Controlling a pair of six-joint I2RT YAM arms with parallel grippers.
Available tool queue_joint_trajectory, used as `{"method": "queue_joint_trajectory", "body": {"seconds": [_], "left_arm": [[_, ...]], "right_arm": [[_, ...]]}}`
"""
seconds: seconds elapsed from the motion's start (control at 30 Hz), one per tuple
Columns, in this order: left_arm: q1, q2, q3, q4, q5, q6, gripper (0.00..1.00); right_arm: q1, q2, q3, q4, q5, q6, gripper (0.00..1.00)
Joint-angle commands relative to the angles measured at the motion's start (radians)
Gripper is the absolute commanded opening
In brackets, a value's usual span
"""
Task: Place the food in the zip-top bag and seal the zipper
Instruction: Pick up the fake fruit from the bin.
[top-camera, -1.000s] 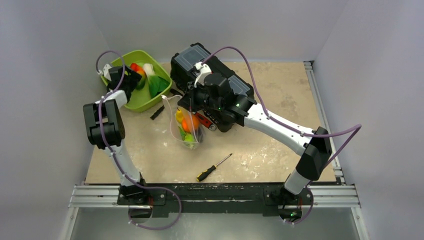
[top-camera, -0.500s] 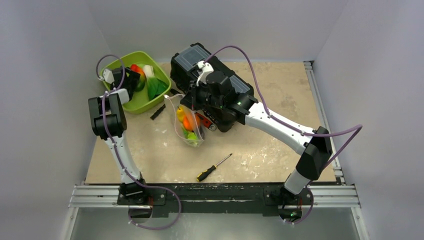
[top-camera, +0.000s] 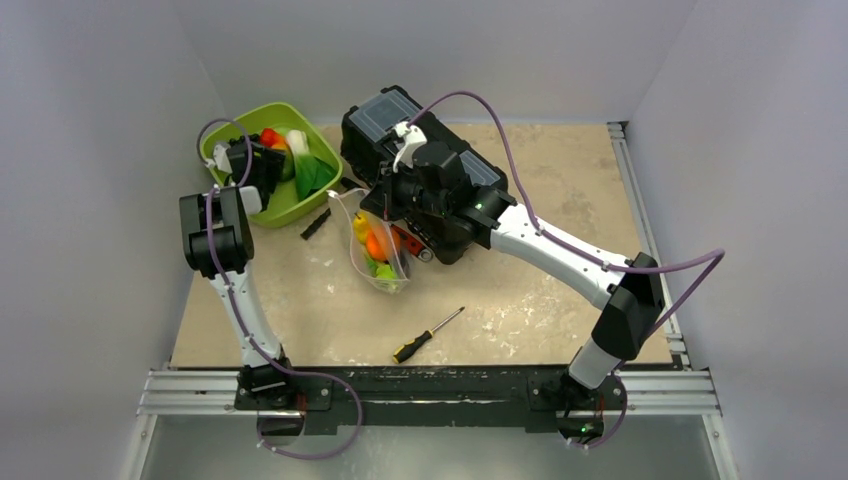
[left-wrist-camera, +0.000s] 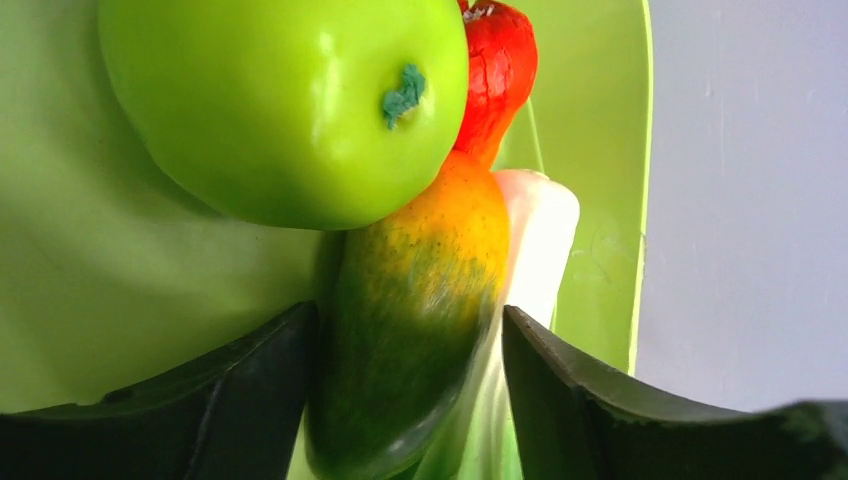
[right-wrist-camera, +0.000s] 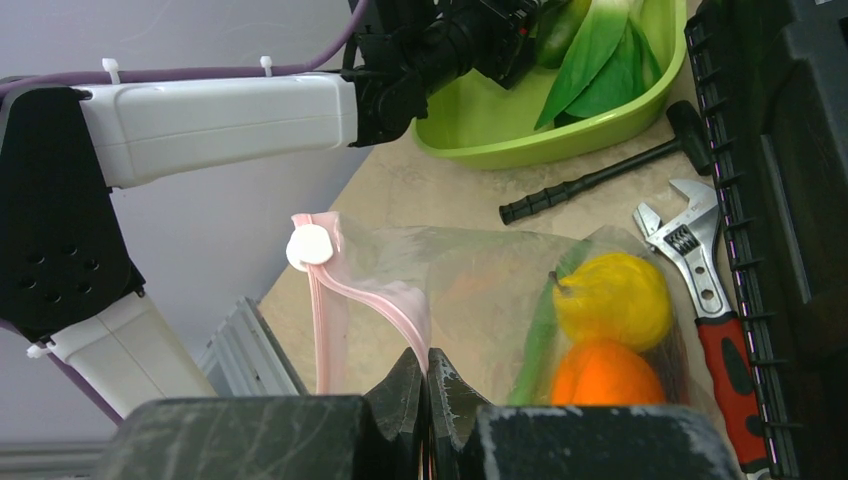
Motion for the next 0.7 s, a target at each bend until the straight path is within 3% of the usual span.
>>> {"method": "queue_joint_trajectory", "body": {"seconds": [0.0, 0.33, 0.67], "left_arm": [[0.008, 0.021, 0.014, 0.051, 0.049, -0.013, 0.59], [0.008, 0.004, 0.056, 0.003, 0.083, 0.013, 0.22], [0.008, -0.293, -0.029, -0.084, 0.178, 0.069, 0.06]], "right_arm": [[-0.006, -0.004, 0.023, 0.031, -0.015, 0.003, 0.0], [-0.006, -0.012, 0.024, 0.024, -0.001, 0.001, 0.0], [-0.008, 0.008, 0.007, 0.037, 0.031, -0.011, 0.0]]}}
